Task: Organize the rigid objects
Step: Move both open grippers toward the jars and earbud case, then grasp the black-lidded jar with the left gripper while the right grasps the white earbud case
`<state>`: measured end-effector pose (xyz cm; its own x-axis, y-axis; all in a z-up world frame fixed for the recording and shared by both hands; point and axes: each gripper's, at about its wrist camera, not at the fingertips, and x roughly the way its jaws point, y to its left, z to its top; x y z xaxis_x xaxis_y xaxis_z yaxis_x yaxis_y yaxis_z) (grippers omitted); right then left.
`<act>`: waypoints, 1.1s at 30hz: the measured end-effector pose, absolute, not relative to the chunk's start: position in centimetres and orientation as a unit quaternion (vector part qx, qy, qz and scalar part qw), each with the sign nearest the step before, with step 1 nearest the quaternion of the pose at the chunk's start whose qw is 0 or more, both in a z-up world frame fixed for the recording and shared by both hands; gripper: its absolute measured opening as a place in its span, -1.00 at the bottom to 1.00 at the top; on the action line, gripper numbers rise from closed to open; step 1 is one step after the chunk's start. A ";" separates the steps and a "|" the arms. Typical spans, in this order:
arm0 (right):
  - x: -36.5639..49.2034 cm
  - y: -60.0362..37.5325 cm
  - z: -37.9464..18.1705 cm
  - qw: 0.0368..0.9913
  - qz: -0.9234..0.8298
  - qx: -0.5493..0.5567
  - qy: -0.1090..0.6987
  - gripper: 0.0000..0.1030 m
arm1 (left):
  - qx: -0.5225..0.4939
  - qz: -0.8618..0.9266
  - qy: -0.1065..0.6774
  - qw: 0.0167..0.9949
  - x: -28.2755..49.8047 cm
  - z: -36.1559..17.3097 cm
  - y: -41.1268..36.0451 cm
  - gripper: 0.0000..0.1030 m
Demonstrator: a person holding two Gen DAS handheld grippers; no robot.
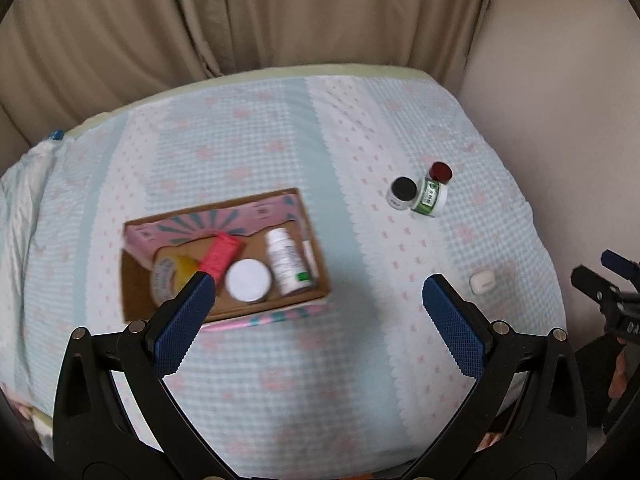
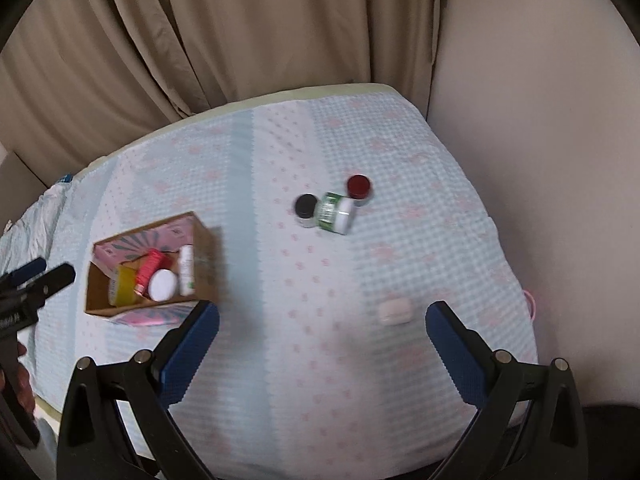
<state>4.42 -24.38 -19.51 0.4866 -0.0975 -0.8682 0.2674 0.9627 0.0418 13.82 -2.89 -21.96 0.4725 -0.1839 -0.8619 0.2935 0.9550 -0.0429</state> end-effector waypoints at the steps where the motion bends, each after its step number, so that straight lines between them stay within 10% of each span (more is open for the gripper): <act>1: 4.4 -25.6 -20.1 0.857 -0.104 0.085 0.498 1.00 | 0.055 -0.138 0.498 0.855 14.0 -22.4 -4.0 0.99; 33: 6.6 -34.0 -38.3 0.807 -0.146 0.098 0.564 0.89 | 0.355 -0.384 0.502 0.689 31.7 -42.8 -25.9 0.98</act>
